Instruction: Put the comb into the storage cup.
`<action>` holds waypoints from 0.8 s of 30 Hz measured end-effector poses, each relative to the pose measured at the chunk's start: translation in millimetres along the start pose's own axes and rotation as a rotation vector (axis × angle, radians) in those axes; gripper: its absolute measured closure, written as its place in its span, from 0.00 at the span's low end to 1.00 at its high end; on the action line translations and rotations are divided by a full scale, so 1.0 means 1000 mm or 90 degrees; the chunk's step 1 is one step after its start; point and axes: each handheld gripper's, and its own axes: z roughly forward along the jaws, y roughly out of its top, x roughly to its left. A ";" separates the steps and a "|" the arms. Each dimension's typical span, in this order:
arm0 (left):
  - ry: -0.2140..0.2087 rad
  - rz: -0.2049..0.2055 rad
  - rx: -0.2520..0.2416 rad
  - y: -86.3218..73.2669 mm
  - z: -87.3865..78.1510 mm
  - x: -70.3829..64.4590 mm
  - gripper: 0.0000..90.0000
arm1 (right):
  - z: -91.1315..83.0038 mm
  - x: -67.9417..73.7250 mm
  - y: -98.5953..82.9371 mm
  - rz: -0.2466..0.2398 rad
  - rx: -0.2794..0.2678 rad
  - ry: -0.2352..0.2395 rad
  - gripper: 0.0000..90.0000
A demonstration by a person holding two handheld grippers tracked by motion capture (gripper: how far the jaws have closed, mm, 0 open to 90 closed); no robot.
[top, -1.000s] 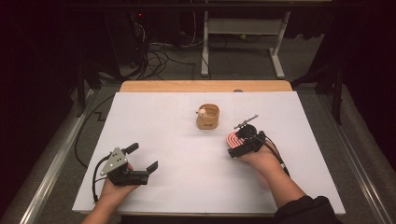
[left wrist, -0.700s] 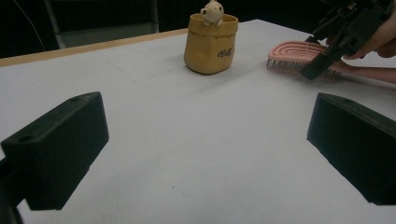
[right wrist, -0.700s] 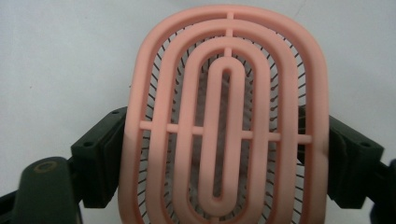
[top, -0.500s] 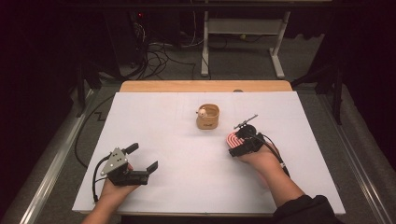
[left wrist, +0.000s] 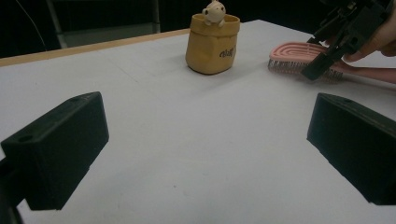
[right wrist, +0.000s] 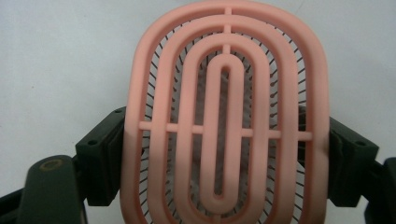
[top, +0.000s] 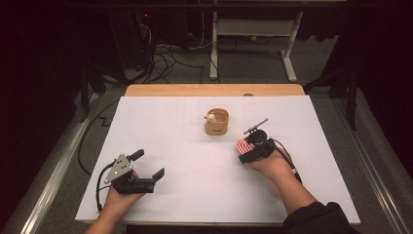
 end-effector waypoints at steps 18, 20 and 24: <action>0.000 0.002 -0.001 0.000 -0.001 0.000 0.00 | -0.001 0.003 0.000 -0.032 0.003 0.002 0.22; 0.000 0.003 0.000 0.000 0.000 0.000 0.00 | -0.002 0.003 0.000 -0.034 0.001 0.003 0.22; 0.001 0.003 0.001 0.000 0.000 0.000 0.00 | -0.004 0.002 -0.001 -0.035 0.004 0.001 0.23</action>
